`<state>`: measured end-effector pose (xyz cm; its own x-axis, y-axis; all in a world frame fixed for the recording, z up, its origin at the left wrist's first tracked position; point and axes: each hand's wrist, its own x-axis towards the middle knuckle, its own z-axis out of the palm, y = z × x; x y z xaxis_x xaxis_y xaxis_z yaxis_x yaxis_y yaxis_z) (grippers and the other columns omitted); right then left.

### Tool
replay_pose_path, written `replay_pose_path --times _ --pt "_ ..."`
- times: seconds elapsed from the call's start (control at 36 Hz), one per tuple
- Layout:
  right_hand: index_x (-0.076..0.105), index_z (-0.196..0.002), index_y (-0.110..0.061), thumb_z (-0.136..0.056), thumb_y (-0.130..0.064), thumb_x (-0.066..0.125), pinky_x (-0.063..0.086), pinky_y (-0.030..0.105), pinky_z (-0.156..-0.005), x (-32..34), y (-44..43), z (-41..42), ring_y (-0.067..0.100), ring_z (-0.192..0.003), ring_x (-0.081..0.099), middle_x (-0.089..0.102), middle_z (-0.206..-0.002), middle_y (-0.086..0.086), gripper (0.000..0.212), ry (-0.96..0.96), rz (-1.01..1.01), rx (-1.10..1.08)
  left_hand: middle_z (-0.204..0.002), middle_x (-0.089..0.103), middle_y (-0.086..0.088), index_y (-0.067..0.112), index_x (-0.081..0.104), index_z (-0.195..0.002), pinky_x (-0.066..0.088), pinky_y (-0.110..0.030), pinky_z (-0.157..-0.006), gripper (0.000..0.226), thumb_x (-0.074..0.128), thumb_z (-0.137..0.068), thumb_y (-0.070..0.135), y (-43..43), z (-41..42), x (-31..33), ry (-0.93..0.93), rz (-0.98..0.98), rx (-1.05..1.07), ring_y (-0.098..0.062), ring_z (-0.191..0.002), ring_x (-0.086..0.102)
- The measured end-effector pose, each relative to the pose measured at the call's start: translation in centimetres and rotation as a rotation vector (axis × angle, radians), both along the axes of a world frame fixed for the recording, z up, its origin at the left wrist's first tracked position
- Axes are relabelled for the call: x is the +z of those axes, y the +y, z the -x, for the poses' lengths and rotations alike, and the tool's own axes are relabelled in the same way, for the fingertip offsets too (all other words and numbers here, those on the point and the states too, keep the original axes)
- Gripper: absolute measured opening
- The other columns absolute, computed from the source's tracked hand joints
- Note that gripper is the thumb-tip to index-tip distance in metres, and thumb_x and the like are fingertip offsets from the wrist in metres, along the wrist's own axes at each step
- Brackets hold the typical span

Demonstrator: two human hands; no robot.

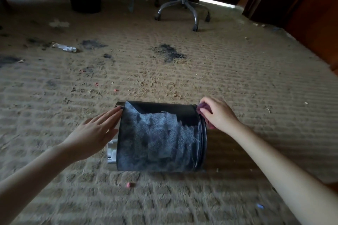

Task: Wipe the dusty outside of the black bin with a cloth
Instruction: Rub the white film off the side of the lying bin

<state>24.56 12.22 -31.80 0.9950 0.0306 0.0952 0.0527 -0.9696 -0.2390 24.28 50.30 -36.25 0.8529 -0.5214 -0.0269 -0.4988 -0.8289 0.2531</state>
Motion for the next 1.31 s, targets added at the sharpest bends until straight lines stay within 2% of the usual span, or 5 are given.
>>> replay_pose_path --times 0.5,0.94,1.03,1.17,1.31 --pt "0.069 -0.099 -0.006 -0.077 0.001 0.07 0.043 0.022 -0.064 -2.4 1.5 5.9 0.018 -0.078 0.053 0.055 -0.088 0.005 0.023 -0.192 -0.034 0.17 -0.154 0.01 0.004 0.02 0.006 -0.149 0.041 -0.041 -0.102 0.063 -0.001 -0.095 0.051 -0.2 0.0 -0.4 -0.134 -0.121 -0.011 -0.017 -0.127 0.047" --pt "0.068 -0.096 -0.01 -0.079 -0.003 0.067 0.036 0.001 -0.059 -0.3 1.9 8.1 0.005 -0.066 0.045 0.052 -0.085 0.002 0.018 -0.21 -0.113 0.223 -0.152 -0.018 0.015 0.032 -0.022 -0.142 0.03 -0.033 -0.108 0.068 -0.015 -0.08 0.057 -0.9 -0.7 -0.4 -0.062 -0.084 0.003 -0.011 -0.135 0.035" --pt "0.068 -0.1 -0.01 -0.088 -0.006 0.061 0.045 0.013 -0.051 1.1 2.1 4.6 0.014 -0.065 0.052 0.046 -0.089 0.0 0.015 -0.173 -0.124 0.113 -0.151 -0.017 0.017 0.033 -0.019 -0.143 0.031 -0.032 -0.106 0.067 -0.014 -0.081 0.058 -0.9 -0.5 -0.4 -0.071 -0.059 0.012 -0.011 -0.135 0.036" --pt "0.069 -0.101 -0.006 -0.086 0.0 0.06 0.049 0.033 -0.085 -1.5 2.9 4.0 0.021 -0.094 0.055 0.055 -0.095 0.004 0.018 -0.085 -0.068 0.145 -0.151 -0.017 0.016 0.034 -0.022 -0.141 0.035 -0.033 -0.103 0.065 -0.014 -0.081 0.057 -0.9 -0.7 -0.5 -0.077 -0.072 0.008 -0.012 -0.132 0.04" --pt "0.07 -0.093 -0.002 -0.075 0.008 0.069 0.05 0.03 -0.07 -2.7 3.2 6.8 0.024 -0.082 0.055 0.057 -0.087 0.008 0.021 -0.222 -0.029 0.154 -0.149 -0.019 0.015 0.032 -0.023 -0.141 0.036 -0.032 -0.102 0.066 -0.015 -0.081 0.057 -0.8 -0.6 -0.4 -0.083 -0.104 0.018 -0.014 -0.132 0.04"
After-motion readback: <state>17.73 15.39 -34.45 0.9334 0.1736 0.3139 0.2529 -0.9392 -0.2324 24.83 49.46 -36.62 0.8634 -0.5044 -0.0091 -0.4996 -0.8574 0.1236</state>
